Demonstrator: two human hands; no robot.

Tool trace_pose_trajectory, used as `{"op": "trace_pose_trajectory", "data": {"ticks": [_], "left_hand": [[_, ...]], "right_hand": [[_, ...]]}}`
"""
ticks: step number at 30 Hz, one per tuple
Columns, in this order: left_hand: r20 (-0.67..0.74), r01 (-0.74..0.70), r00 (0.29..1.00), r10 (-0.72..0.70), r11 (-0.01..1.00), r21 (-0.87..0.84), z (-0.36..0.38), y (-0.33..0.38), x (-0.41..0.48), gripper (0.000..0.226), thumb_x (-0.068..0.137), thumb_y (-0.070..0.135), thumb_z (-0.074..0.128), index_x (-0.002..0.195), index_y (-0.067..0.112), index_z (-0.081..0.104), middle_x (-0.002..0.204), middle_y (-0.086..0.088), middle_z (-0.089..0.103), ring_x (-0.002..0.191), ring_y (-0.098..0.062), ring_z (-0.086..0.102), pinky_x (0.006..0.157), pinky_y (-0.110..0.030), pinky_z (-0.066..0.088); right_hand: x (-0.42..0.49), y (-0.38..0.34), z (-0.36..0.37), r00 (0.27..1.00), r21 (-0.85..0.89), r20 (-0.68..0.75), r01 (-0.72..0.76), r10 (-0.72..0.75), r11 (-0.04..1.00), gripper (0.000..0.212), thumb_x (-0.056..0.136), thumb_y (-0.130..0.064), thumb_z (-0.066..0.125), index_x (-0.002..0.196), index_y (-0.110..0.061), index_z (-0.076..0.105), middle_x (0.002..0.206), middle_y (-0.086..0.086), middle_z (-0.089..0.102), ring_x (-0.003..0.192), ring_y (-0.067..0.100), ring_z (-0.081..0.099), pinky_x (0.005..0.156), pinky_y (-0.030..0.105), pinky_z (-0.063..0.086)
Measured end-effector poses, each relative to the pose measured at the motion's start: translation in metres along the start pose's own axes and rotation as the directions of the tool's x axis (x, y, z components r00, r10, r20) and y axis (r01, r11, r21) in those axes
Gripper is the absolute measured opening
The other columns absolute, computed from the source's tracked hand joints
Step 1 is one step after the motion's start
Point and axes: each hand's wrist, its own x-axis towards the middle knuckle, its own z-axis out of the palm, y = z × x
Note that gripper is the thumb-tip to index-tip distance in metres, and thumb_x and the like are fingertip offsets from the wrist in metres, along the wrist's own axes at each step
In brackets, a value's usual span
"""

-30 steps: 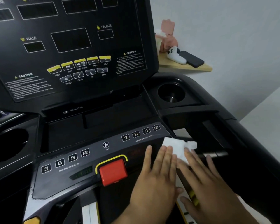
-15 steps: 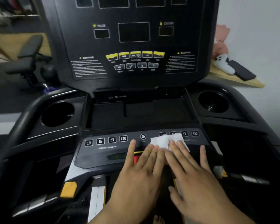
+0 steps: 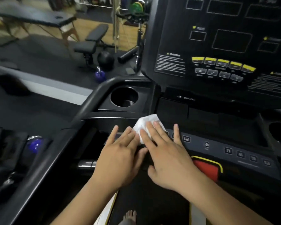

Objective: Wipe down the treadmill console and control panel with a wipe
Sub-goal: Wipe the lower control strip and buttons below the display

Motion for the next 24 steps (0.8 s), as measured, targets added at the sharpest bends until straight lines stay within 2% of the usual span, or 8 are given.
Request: {"op": "trace_pose_trajectory", "data": {"ticks": [3,6,8,12,15,19,22,24], "left_hand": [[0.079,0.087,0.994,-0.074,0.979,-0.185,0.001,-0.021,-0.016,0.046,0.095,0.045,0.036,0.12,0.025,0.07,0.126,0.01,0.066,0.135,-0.017,0.049,0.118,-0.037,0.026],[0.102,0.077,0.994,-0.049,0.95,-0.301,0.001,-0.032,-0.044,0.04,0.095,0.044,0.041,0.121,0.028,0.068,0.135,0.015,0.059,0.138,-0.01,0.044,0.117,-0.036,0.032],[0.097,0.07,0.994,-0.04,0.94,-0.333,-0.003,-0.031,-0.062,0.039,0.092,0.045,0.049,0.12,0.026,0.068,0.134,0.013,0.061,0.129,-0.006,0.053,0.114,-0.029,0.037],[0.038,0.016,0.999,-0.004,0.942,-0.336,-0.003,-0.027,-0.069,0.037,0.087,0.044,0.056,0.108,0.017,0.07,0.123,0.003,0.068,0.111,-0.013,0.065,0.105,-0.023,0.042],[0.037,-0.096,0.993,0.113,0.944,-0.315,-0.005,-0.016,-0.044,0.035,0.093,0.035,0.05,0.118,0.013,0.06,0.126,-0.004,0.062,0.119,-0.022,0.057,0.112,-0.029,0.035],[0.097,-0.237,0.964,0.247,0.966,-0.107,0.003,0.009,0.001,0.052,0.095,0.038,0.038,0.133,0.005,0.054,0.143,-0.016,0.051,0.139,-0.032,0.04,0.118,-0.048,0.03],[0.124,-0.262,0.957,0.26,0.965,-0.007,0.005,0.019,0.024,0.058,0.097,0.039,0.04,0.143,0.004,0.047,0.15,-0.017,0.044,0.145,-0.031,0.033,0.121,-0.051,0.018],[0.135,-0.281,0.951,0.278,0.96,0.009,0.002,0.018,0.022,0.056,0.097,0.038,0.037,0.141,0.006,0.051,0.148,-0.016,0.048,0.144,-0.03,0.036,0.121,-0.051,0.02]], "right_hand": [[0.013,-0.023,0.004,0.997,-0.069,0.013,0.077,-0.076,0.995,0.091,0.08,-0.03,0.061,0.154,-0.019,0.01,0.163,0.004,-0.006,0.146,0.023,-0.025,0.112,0.066,-0.013],[0.004,-0.043,0.015,0.991,-0.094,0.011,0.133,-0.132,0.987,0.085,0.064,-0.031,0.071,0.142,-0.014,0.042,0.154,0.005,0.033,0.149,0.024,0.004,0.113,0.067,0.001],[-0.008,-0.053,0.028,0.989,-0.081,0.005,0.147,-0.147,0.986,0.088,0.056,-0.035,0.073,0.138,-0.013,0.05,0.151,0.003,0.041,0.147,0.023,0.022,0.109,0.064,0.012],[-0.033,-0.045,0.046,0.991,-0.12,0.002,0.13,-0.13,0.984,0.101,0.052,-0.04,0.073,0.145,-0.017,0.043,0.156,0.003,0.035,0.144,0.022,0.03,0.104,0.064,0.019],[-0.048,-0.023,0.043,1.0,-0.152,0.023,0.014,-0.011,0.988,0.109,0.053,-0.041,0.078,0.148,-0.015,0.032,0.158,0.004,0.03,0.145,0.022,0.027,0.105,0.067,0.022],[-0.047,0.001,0.03,0.975,-0.195,-0.023,-0.22,0.219,0.956,0.098,0.069,-0.04,0.069,0.151,-0.017,0.022,0.16,0.003,0.022,0.147,0.02,0.019,0.109,0.07,0.021],[-0.039,0.005,0.026,0.937,-0.171,-0.046,-0.35,0.347,0.921,0.095,0.073,-0.04,0.067,0.153,-0.017,0.019,0.16,0.004,0.018,0.148,0.021,0.015,0.111,0.068,0.018],[-0.041,-0.006,0.032,0.927,-0.13,-0.066,-0.374,0.369,0.918,0.095,0.075,-0.042,0.062,0.154,-0.018,0.016,0.162,0.003,0.013,0.15,0.021,0.009,0.112,0.066,0.016]]}}
